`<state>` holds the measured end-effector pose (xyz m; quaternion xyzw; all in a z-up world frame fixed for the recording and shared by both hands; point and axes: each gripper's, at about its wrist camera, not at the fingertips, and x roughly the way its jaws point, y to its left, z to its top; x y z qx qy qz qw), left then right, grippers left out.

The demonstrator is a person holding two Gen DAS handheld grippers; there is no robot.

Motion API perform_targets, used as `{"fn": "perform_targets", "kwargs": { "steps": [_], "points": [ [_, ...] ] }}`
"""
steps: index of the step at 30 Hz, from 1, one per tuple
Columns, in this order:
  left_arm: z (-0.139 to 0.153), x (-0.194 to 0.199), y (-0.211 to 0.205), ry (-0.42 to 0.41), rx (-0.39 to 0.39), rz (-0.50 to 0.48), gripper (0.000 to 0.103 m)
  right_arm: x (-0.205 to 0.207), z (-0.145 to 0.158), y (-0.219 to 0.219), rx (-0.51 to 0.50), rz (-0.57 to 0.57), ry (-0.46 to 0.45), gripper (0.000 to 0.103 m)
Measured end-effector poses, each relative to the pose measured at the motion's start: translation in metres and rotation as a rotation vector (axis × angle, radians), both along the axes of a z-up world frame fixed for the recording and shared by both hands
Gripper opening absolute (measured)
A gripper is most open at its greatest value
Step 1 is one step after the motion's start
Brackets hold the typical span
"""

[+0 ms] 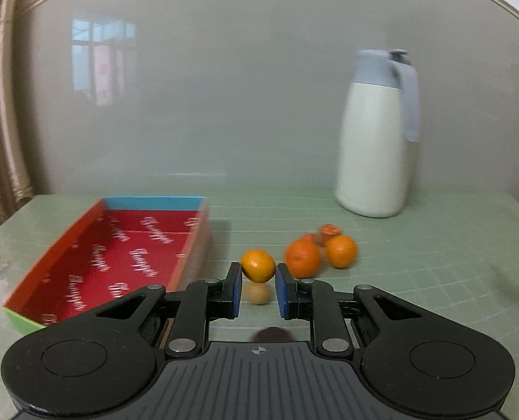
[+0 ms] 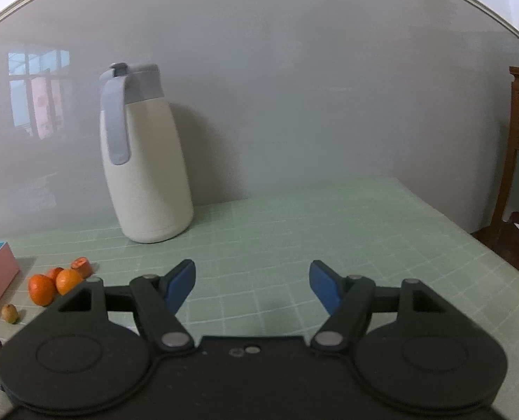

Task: Organize fruits
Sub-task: 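Grasp the small mandarin orange with the left gripper, then carry the small orange with the left gripper into the red box and release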

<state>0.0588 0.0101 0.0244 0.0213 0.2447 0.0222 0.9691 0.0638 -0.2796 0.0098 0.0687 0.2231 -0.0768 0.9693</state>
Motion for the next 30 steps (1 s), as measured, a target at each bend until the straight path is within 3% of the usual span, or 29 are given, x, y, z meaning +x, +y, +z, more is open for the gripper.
{"fn": "perform_targets", "kwargs": {
  "steps": [16, 21, 30],
  "points": [
    [-0.014, 0.008, 0.086, 0.024, -0.025, 0.167, 0.020, 0.013, 0.002, 0.047, -0.029, 0.088, 0.007, 0.071],
    [-0.026, 0.018, 0.098, 0.076, -0.046, 0.200, 0.021, 0.012, 0.002, 0.049, -0.042, 0.088, 0.013, 0.071],
    [-0.025, 0.014, 0.096, 0.072, -0.052, 0.198, 0.023, 0.017, 0.000, 0.049, -0.043, 0.083, 0.016, 0.072]
  ]
}}
